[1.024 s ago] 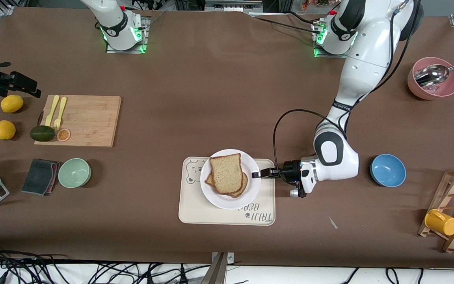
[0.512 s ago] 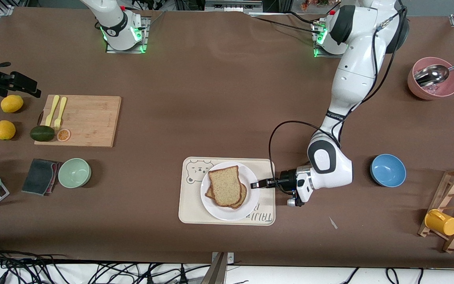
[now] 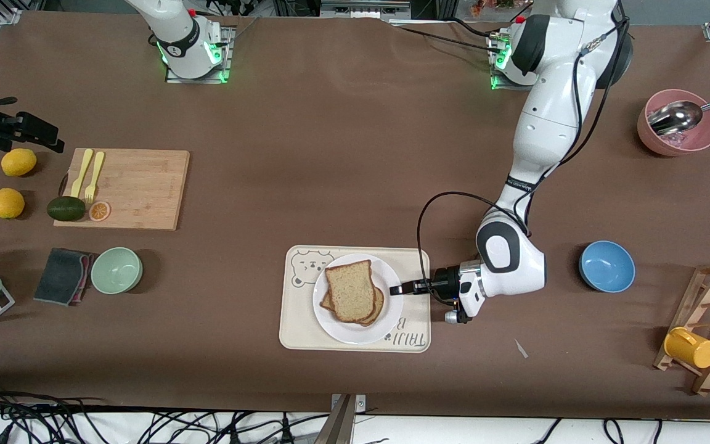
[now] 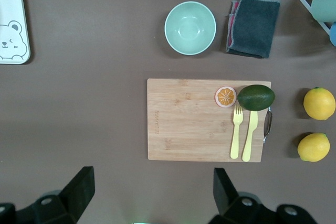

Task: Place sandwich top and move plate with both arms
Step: 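Open the left gripper and release the plate rim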

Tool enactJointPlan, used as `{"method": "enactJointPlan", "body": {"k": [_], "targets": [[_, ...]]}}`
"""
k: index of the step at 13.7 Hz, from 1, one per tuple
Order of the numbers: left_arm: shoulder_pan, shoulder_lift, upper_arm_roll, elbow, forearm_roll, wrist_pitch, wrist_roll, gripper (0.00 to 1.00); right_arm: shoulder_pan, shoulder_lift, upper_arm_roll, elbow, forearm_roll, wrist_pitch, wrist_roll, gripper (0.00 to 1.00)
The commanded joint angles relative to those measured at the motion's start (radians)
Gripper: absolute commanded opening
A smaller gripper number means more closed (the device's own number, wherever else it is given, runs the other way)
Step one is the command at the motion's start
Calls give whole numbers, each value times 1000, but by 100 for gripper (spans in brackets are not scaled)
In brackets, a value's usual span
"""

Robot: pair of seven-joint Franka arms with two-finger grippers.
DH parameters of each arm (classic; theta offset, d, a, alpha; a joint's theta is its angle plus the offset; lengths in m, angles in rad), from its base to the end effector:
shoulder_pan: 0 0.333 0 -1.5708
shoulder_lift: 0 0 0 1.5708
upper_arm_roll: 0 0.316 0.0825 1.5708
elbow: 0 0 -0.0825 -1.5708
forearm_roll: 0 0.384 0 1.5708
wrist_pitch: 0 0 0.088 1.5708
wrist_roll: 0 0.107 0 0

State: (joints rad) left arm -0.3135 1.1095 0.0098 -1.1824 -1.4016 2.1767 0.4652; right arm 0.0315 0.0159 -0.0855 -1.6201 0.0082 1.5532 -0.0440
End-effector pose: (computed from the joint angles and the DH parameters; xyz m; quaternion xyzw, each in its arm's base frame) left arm 0.7117 -0.2645 0.1151 0.8587 0.0790 -0.0028 0.5064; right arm 0.5542 -0.0287 0.5911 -0.9991 0.0051 0.0411 0.0054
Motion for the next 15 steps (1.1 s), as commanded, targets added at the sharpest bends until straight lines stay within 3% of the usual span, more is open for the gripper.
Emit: {"method": "enactJointPlan", "body": {"k": [1,3,5,8,9,10,12,14,15], "targets": [[-7,29,1,53,12,12,-31,0,-1,-14,6,-15,-1,8,10,100],[-6,30,1,53,12,12,-28,0,-2,-16,6,-15,-1,8,10,100],[1,27,-1,52,7,12,-31,33,-1,-16,6,-15,-1,8,10,100],[7,9,-1,44,-34,8,-31,58,-1,-16,6,-15,-1,10,10,100],[8,-2,-1,41,-34,8,-30,73,-1,-14,6,-15,-1,8,10,100],[10,-19,1,38,-34,8,-28,81,-1,-14,6,-15,-1,8,10,100],[30,-40,1,27,-28,-20,-30,84,-1,-16,6,-15,-1,8,10,100],[42,-82,2,-11,-22,-64,-31,99,-1,-14,6,-15,-1,8,10,100],[47,-118,4,-51,-13,-66,-30,99,-1,-14,6,-15,-1,10,10,100]]}}
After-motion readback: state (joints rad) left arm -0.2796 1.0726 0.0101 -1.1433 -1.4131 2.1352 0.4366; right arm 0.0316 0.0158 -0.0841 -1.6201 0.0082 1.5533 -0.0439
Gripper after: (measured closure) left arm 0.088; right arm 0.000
